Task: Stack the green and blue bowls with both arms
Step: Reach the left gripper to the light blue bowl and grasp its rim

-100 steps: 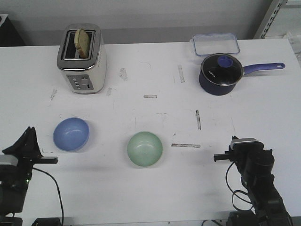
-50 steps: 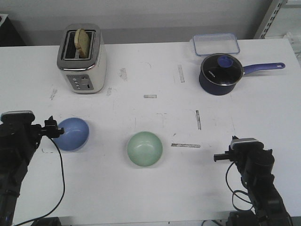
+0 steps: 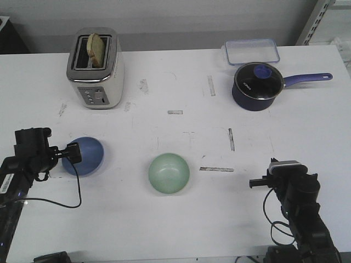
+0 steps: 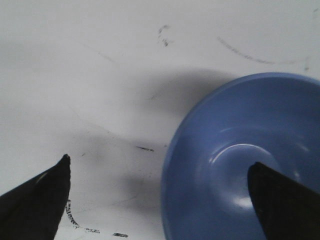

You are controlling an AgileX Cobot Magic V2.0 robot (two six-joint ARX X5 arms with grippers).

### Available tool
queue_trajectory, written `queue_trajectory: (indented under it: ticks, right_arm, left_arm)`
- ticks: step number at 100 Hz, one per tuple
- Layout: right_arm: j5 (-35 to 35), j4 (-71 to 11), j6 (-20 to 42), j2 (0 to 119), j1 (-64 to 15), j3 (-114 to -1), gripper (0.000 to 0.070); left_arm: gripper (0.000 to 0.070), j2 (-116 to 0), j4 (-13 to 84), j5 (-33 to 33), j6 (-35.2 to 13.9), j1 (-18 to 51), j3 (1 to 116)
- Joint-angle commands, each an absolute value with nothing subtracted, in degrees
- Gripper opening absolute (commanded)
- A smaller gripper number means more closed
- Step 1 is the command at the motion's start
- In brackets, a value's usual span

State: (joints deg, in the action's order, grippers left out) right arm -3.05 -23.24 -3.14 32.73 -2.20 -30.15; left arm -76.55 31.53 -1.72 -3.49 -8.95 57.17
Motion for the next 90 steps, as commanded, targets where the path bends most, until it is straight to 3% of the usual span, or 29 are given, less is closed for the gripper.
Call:
queue_trajectory:
  ticks: [1,22,42,90]
  right_arm:
    - [-3.03,-22.52,-3.29,33.08,-2.24,-30.28,0.0000]
    - [-3.03,-22.52,-3.29,33.08,-2.24,-30.28,0.0000]
    - [-3.01,-22.52,-3.29,33.08,-2.24,-30.28,0.0000]
    - [-3.03,-22.57,-3.29,33.08,-2.24,-30.28,0.0000]
  left_arm:
    - [0.0580,-79.15,31.97,-1.96,-4.69,-9.41,58.00]
    - [0.0381,-82.87,33.12,-2.00,-5.69,-9.34,58.00]
    - [0.0000,-82.85,32.93,-1.98,-5.67,-9.39,58.00]
    - [0.0000,-81.54,33.43,-2.00,-5.87,-9.23,63.83]
